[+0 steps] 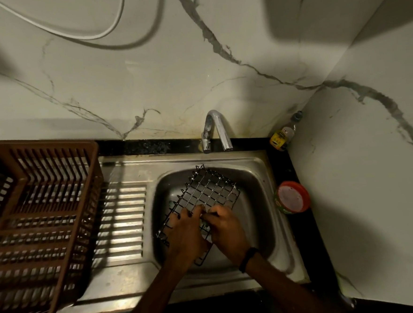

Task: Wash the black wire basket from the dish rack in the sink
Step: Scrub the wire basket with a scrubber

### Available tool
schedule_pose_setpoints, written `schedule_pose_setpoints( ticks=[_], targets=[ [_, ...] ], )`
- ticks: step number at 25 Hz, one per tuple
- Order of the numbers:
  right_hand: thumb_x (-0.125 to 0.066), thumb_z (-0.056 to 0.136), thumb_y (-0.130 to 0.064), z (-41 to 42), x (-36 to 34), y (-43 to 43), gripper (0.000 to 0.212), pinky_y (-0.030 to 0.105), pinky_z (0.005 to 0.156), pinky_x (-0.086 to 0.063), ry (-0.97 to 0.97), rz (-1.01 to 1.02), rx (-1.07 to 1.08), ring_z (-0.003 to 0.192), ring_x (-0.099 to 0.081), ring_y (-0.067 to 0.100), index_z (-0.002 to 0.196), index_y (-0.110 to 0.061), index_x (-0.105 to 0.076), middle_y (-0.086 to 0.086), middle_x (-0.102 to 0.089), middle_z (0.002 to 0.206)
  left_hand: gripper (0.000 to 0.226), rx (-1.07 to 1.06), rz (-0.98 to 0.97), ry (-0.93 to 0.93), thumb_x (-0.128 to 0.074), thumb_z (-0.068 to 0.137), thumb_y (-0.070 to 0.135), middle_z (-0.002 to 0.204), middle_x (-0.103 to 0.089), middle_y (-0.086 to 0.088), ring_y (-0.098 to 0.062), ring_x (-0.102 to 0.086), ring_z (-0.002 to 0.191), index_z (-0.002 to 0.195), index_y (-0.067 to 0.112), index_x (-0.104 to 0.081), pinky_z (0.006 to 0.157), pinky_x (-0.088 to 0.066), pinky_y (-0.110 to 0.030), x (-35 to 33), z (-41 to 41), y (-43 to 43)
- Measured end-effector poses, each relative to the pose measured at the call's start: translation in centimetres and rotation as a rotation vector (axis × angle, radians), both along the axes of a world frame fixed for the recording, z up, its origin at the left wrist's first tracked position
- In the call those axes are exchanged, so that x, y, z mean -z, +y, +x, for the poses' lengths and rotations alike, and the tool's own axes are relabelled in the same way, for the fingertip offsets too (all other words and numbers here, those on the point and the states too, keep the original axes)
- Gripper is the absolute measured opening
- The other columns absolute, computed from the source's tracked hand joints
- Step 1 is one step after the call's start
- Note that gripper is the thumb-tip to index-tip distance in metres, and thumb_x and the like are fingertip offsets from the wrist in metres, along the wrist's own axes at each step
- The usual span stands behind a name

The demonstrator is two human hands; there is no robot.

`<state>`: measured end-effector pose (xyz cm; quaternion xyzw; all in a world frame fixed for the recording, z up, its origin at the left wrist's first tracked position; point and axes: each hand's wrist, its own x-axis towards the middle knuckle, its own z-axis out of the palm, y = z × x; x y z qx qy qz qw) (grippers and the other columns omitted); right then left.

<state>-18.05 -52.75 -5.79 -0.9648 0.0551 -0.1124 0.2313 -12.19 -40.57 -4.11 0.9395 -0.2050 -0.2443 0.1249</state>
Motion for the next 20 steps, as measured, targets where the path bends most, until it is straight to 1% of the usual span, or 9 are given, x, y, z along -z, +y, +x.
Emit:
schedule_pose_setpoints(
  ticks=[2,4,5,9,13,14,15,17,20],
  targets=[
    [-0.060,0.089,-0.012,1.1,-0.2,-2.1,0.020,0.027,0.073,-0.051,0.013,0.150,0.201,0.087,-0.054,0.013,0.106,-0.012,-0.072,0.004,-0.059,0.097,0.100,0.001,0.017,0.017,-0.085,0.072,0.043,0.152,-0.036,-0.005,-0.036,-0.031,0.140,0.150,0.045,-0.022,0.107,-0.039,-0.057,0.0,-0.2,-0.1],
    [-0.056,0.093,-0.014,2.2,-0.8,-3.3,0.023,0.031,0.078,-0.055,-0.027,0.129,0.408,0.091,-0.058,0.019,0.109,-0.007,-0.071,0.010,-0.061,0.105,0.100,0.006,0.021,0.034,-0.086,0.072,0.042,0.153,-0.035,-0.005,-0.036,-0.031,0.140,0.150,0.044,-0.023,0.107,-0.039,-0.057,0.0,-0.3,-0.4],
    [-0.055,0.093,-0.014,2.4,-0.7,-2.7,0.023,0.030,0.079,-0.055,-0.037,0.104,0.391,0.092,-0.059,0.021,0.108,-0.007,-0.071,0.011,-0.061,0.106,0.100,0.004,0.013,0.038,-0.086,0.072,0.041,0.154,-0.034,-0.006,-0.036,-0.031,0.141,0.151,0.043,-0.023,0.108,-0.038,-0.057,-0.2,-0.3,-0.4],
    [-0.067,0.086,-0.013,-0.1,0.6,0.8,0.016,0.036,0.074,-0.055,0.051,0.025,0.006,0.086,-0.059,0.021,0.102,-0.013,-0.071,0.007,-0.064,0.095,0.098,0.009,0.011,0.014,-0.084,0.075,0.039,0.154,-0.034,-0.006,-0.037,-0.029,0.142,0.151,0.042,-0.022,0.109,-0.037,-0.057,-0.1,0.3,0.0],
    [-0.063,0.090,-0.024,3.1,0.2,-5.6,0.021,0.044,0.097,-0.045,0.191,-0.069,0.418,0.111,-0.051,0.027,0.108,-0.014,-0.068,0.009,-0.057,0.115,0.104,0.101,0.083,0.067,-0.086,0.072,0.039,0.156,-0.031,-0.006,-0.038,-0.025,0.144,0.153,0.043,-0.021,0.111,-0.034,-0.060,0.2,0.1,0.1],
    [-0.062,0.092,-0.022,3.7,0.0,-7.3,0.019,0.044,0.101,-0.043,0.247,0.085,0.444,0.116,-0.049,0.027,0.108,-0.013,-0.068,0.006,-0.054,0.117,0.105,0.145,0.084,0.081,-0.086,0.072,0.039,0.156,-0.031,-0.006,-0.038,-0.024,0.144,0.154,0.043,-0.020,0.112,-0.032,-0.061,0.2,0.2,0.1],
    [-0.060,0.094,-0.019,4.2,-0.5,-8.5,0.016,0.045,0.100,-0.045,0.321,0.361,0.403,0.117,-0.052,0.028,0.107,-0.012,-0.067,0.003,-0.056,0.116,0.105,0.193,0.082,0.087,-0.085,0.073,0.038,0.157,-0.030,-0.006,-0.038,-0.023,0.145,0.155,0.044,-0.020,0.113,-0.030,-0.062,0.2,0.4,0.0],
    [-0.055,0.098,-0.016,4.2,-0.6,-10.0,0.015,0.043,0.092,-0.054,0.480,0.856,0.255,0.110,-0.062,0.029,0.107,-0.012,-0.066,0.007,-0.065,0.111,0.103,0.298,0.098,0.063,-0.084,0.075,0.037,0.157,-0.030,-0.006,-0.037,-0.023,0.144,0.155,0.044,-0.019,0.115,-0.026,-0.062,0.3,0.9,0.0],
    [-0.053,0.099,-0.014,2.6,-0.8,-10.6,0.017,0.034,0.081,-0.057,0.591,0.978,0.169,0.097,-0.066,0.021,0.110,-0.009,-0.065,0.011,-0.068,0.109,0.099,0.406,0.115,0.006,-0.081,0.078,0.035,0.155,-0.030,-0.005,-0.034,-0.024,0.143,0.155,0.045,-0.020,0.118,-0.021,-0.061,0.3,1.3,0.8]
  ],
)
